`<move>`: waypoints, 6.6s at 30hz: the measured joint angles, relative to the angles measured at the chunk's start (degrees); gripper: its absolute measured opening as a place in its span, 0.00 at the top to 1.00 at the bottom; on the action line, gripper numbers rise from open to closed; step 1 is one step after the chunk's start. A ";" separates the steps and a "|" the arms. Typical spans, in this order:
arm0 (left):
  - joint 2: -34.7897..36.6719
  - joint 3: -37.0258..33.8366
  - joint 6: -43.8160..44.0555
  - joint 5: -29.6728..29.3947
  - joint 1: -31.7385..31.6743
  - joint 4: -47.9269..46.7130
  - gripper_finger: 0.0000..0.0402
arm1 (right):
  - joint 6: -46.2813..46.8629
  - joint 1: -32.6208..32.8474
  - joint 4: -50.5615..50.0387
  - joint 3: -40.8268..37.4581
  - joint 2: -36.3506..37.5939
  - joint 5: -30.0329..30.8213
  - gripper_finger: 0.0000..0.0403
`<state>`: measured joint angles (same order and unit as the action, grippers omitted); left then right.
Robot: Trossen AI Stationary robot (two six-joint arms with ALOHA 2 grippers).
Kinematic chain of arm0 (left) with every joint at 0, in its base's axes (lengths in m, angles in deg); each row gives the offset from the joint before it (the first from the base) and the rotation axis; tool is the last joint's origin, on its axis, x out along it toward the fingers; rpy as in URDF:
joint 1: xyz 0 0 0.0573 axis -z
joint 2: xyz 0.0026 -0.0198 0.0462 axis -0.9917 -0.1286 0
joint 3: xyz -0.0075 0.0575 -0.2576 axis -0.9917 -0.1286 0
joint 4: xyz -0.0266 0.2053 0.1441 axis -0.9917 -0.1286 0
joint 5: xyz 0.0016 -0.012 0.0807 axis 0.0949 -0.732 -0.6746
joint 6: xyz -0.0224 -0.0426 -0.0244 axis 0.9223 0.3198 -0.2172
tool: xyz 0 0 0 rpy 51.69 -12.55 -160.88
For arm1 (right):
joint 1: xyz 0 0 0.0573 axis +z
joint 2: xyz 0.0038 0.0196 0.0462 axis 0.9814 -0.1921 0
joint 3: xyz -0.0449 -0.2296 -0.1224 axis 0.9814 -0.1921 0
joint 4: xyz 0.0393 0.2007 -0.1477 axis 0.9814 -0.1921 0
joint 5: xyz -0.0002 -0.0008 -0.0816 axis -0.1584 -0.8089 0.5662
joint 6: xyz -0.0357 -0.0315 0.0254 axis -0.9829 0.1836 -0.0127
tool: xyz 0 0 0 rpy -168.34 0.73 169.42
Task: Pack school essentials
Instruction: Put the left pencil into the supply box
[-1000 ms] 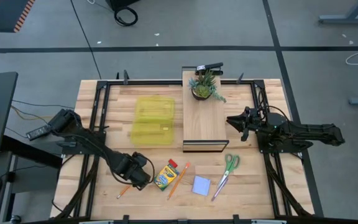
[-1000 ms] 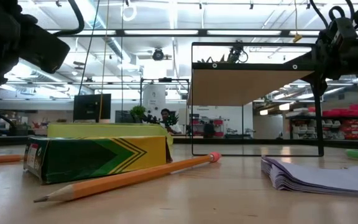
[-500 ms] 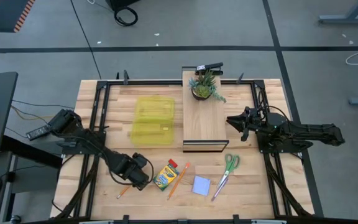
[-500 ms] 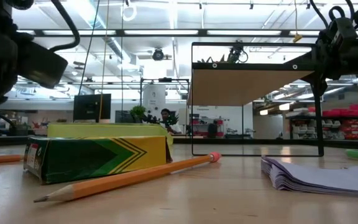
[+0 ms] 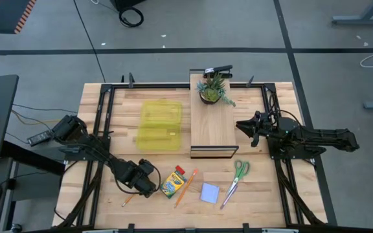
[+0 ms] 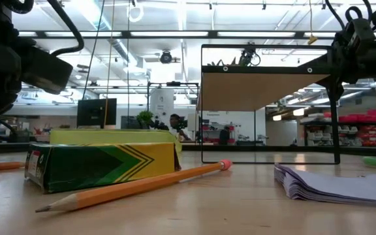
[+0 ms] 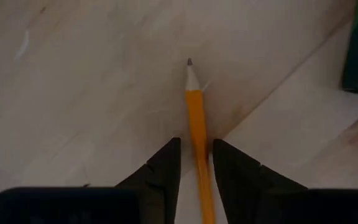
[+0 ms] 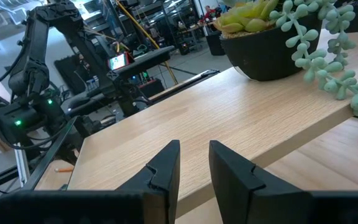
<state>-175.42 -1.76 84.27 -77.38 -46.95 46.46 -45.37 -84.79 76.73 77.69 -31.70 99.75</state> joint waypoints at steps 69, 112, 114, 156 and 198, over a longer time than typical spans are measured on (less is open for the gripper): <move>-4.63 3.38 3.74 36.13 6.46 -5.57 0.57 | 0.00 0.00 0.00 0.00 -0.02 0.00 0.77; -7.39 -1.19 -2.74 37.13 4.89 -3.34 0.79 | 0.00 -0.02 0.00 0.00 -0.02 0.00 0.77; -7.39 -1.19 -2.43 36.89 4.90 -3.28 0.84 | 0.00 -0.02 0.01 0.00 -0.02 0.00 0.77; -4.37 2.83 -0.01 28.11 4.79 -13.75 0.99 | 0.00 -0.01 0.01 0.00 -0.02 0.00 0.77; -3.93 0.84 -1.97 21.96 4.75 -7.40 0.97 | 0.00 0.00 0.00 0.00 -0.01 0.00 0.77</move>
<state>-179.36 -0.92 82.30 -55.42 -42.20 39.06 -45.37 -84.79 76.73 77.69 -31.71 99.75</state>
